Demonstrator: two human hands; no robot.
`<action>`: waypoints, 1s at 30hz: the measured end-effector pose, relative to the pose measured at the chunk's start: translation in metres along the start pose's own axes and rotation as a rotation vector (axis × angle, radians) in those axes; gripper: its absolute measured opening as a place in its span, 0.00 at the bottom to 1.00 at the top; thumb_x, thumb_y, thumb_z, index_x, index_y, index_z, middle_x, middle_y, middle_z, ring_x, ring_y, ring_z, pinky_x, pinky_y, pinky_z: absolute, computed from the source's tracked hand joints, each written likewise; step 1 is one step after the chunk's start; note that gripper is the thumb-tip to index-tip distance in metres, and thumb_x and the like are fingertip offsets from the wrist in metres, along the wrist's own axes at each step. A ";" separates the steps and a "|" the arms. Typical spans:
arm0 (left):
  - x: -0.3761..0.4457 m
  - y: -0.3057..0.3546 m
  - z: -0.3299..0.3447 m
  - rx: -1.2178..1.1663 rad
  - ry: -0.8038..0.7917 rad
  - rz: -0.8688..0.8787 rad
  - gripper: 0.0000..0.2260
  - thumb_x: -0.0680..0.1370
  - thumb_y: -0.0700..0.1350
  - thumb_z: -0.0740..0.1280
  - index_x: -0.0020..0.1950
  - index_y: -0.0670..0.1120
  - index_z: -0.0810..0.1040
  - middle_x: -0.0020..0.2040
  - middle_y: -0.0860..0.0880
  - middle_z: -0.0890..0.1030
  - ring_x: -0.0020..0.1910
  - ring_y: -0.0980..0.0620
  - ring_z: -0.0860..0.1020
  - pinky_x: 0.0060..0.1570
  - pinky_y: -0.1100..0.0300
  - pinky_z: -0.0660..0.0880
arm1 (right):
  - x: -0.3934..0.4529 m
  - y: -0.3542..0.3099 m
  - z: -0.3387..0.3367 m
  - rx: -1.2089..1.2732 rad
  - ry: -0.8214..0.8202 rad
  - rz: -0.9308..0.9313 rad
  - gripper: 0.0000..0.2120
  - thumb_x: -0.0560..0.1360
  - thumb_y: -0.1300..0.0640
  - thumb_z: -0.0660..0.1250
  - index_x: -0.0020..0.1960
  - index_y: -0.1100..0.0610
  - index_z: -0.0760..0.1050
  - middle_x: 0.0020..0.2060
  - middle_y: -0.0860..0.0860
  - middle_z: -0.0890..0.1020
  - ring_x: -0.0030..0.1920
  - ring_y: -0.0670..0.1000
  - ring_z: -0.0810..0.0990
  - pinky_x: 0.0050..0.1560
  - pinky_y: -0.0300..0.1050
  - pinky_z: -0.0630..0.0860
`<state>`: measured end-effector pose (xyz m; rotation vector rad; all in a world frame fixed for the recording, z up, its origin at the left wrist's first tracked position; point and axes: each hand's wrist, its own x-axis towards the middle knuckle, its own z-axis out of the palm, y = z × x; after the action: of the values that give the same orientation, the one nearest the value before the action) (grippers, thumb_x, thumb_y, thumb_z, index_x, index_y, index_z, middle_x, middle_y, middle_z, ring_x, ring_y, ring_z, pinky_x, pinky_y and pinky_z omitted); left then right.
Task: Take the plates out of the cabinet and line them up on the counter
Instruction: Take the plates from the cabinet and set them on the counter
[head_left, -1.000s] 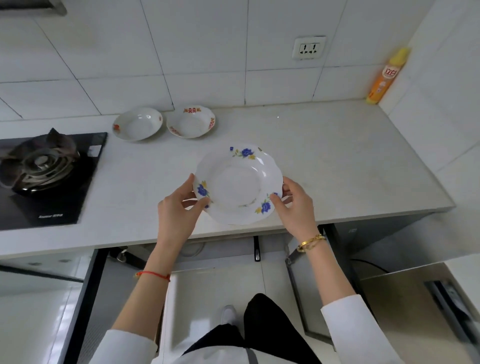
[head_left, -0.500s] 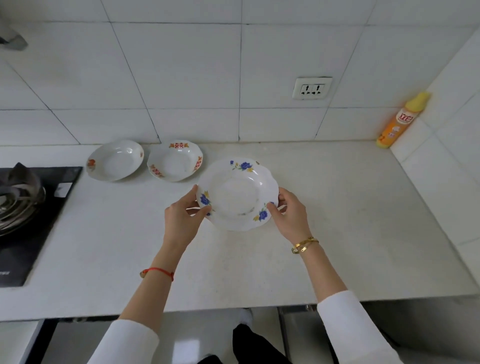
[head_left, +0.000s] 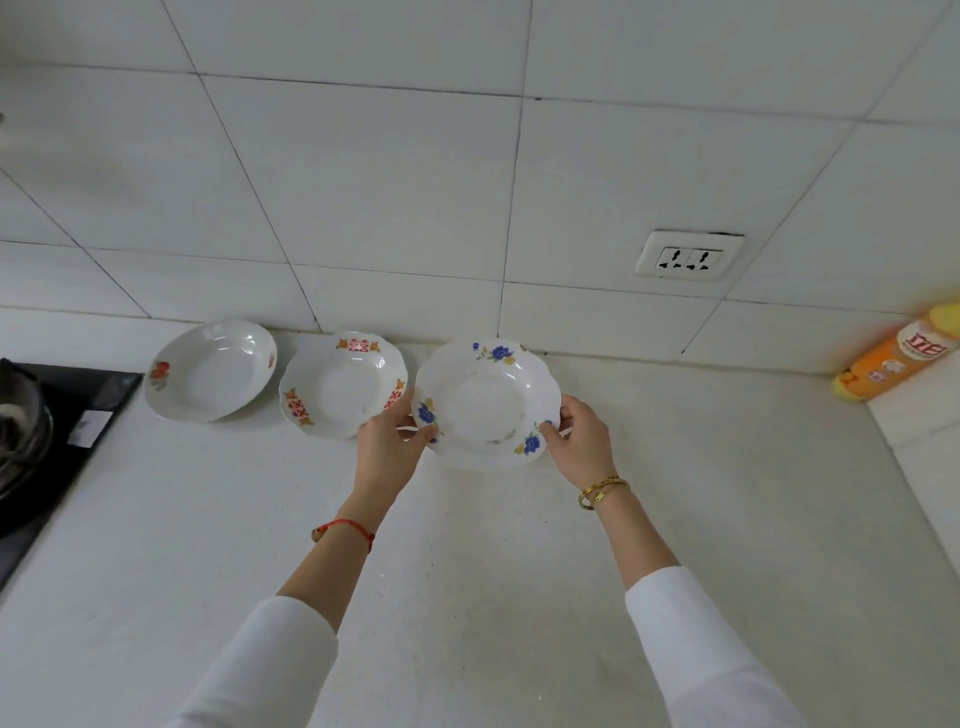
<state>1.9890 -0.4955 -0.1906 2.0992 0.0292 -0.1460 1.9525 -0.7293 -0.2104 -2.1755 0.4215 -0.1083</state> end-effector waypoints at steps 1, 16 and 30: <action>0.009 -0.003 0.005 0.004 -0.001 -0.015 0.28 0.73 0.39 0.73 0.72 0.48 0.71 0.51 0.51 0.83 0.43 0.57 0.80 0.48 0.68 0.74 | 0.011 0.004 0.005 -0.001 -0.006 0.010 0.11 0.73 0.61 0.66 0.56 0.57 0.75 0.48 0.55 0.79 0.45 0.54 0.78 0.41 0.36 0.71; 0.067 -0.041 0.040 0.042 -0.046 -0.154 0.28 0.74 0.36 0.71 0.73 0.42 0.67 0.61 0.44 0.79 0.56 0.44 0.80 0.61 0.50 0.74 | 0.074 0.033 0.053 -0.074 -0.089 0.079 0.13 0.74 0.62 0.66 0.58 0.57 0.75 0.50 0.55 0.79 0.47 0.52 0.79 0.43 0.38 0.73; 0.073 -0.045 0.043 0.134 -0.119 -0.205 0.31 0.76 0.40 0.69 0.77 0.43 0.60 0.65 0.44 0.77 0.64 0.44 0.75 0.65 0.48 0.70 | 0.076 0.038 0.058 -0.140 -0.106 0.133 0.13 0.74 0.59 0.67 0.58 0.57 0.74 0.49 0.54 0.78 0.48 0.53 0.78 0.43 0.39 0.75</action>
<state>2.0534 -0.5126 -0.2594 2.2144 0.1670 -0.4064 2.0274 -0.7312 -0.2812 -2.2711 0.5246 0.1132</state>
